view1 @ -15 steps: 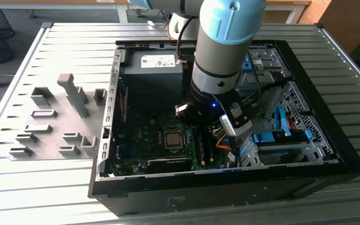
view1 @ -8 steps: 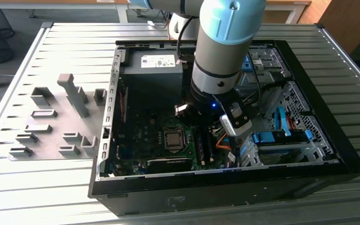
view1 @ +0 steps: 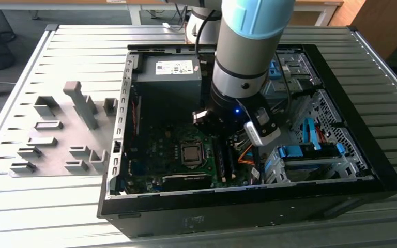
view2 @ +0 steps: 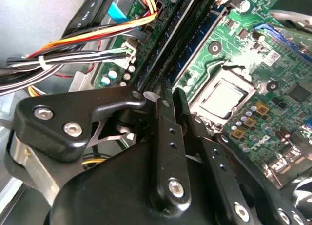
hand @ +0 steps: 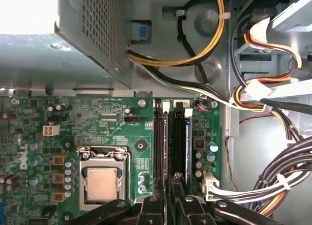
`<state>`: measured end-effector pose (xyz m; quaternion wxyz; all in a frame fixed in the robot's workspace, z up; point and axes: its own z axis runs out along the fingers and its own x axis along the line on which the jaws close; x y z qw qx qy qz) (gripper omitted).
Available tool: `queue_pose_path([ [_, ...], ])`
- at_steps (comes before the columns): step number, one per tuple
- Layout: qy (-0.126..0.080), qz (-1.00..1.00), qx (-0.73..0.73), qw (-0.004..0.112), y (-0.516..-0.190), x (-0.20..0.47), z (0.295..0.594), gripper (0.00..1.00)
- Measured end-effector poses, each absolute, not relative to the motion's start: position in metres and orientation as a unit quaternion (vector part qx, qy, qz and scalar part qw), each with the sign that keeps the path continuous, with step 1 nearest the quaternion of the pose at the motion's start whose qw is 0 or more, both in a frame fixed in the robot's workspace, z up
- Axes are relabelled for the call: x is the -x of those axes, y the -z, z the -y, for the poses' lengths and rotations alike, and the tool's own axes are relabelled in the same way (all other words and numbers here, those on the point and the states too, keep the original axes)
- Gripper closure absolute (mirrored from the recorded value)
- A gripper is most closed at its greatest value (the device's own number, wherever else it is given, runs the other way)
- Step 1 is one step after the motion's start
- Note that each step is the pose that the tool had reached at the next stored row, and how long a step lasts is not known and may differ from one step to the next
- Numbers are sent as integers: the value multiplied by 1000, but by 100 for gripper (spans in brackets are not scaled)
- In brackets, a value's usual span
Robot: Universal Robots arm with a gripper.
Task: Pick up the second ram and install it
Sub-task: 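Insert the second ram into the second slot, then press down the second ram until it locks into place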
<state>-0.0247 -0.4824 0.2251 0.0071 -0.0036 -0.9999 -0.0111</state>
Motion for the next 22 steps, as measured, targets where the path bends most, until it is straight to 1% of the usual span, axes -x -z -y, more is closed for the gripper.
queue_pose_path([
  [3, 11, 1000, 4, 8, -227, 25, 482, 81],
  [4, 11, 1000, 4, 8, -227, 25, 482, 87],
  [5, 11, 1000, 4, 8, -227, 25, 482, 89],
  [10, 11, 1000, 4, 8, -227, 25, 482, 89],
  [22, 10, 1000, 4, 9, -214, 25, 483, 89],
])
